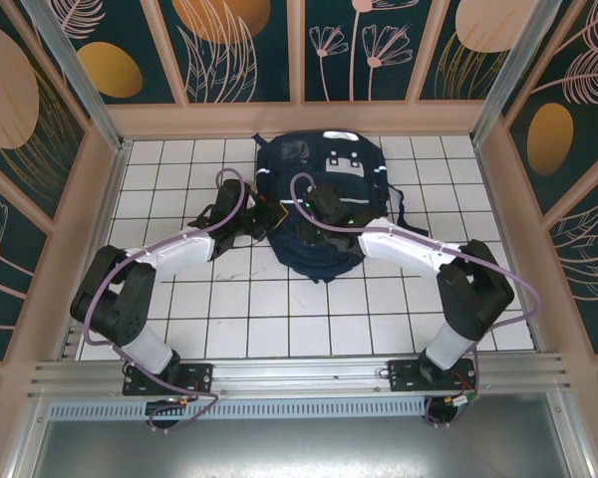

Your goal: Pack the student bag

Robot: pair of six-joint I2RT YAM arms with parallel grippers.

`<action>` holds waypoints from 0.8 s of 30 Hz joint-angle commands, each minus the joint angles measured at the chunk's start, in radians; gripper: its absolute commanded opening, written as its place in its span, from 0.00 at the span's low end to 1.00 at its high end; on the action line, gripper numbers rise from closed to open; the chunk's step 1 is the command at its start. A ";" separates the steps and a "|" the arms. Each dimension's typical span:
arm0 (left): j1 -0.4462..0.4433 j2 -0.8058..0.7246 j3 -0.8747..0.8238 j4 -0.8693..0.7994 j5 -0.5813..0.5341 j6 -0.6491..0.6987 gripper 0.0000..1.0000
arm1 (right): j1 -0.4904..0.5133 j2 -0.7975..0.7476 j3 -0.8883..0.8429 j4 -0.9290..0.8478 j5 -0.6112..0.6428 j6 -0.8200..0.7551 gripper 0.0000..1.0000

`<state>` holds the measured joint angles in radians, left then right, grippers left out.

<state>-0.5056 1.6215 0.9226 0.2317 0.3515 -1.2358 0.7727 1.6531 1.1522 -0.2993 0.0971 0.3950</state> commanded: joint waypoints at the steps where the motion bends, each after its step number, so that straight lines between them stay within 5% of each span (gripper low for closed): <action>1: -0.001 -0.047 0.044 0.090 0.045 0.002 0.00 | 0.011 0.020 0.037 -0.032 0.047 -0.010 0.26; 6: -0.001 -0.063 0.039 0.037 -0.022 0.033 0.00 | 0.011 0.001 0.016 -0.080 0.148 0.003 0.10; 16: 0.073 -0.088 -0.049 0.025 -0.063 0.063 0.00 | -0.143 -0.220 -0.223 -0.065 0.171 0.008 0.04; 24: 0.150 -0.099 -0.038 -0.042 -0.063 0.155 0.00 | -0.289 -0.233 -0.201 -0.011 0.199 -0.045 0.01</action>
<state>-0.4202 1.5684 0.8742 0.2050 0.3527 -1.1557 0.5365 1.4231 0.9279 -0.3038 0.2081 0.3897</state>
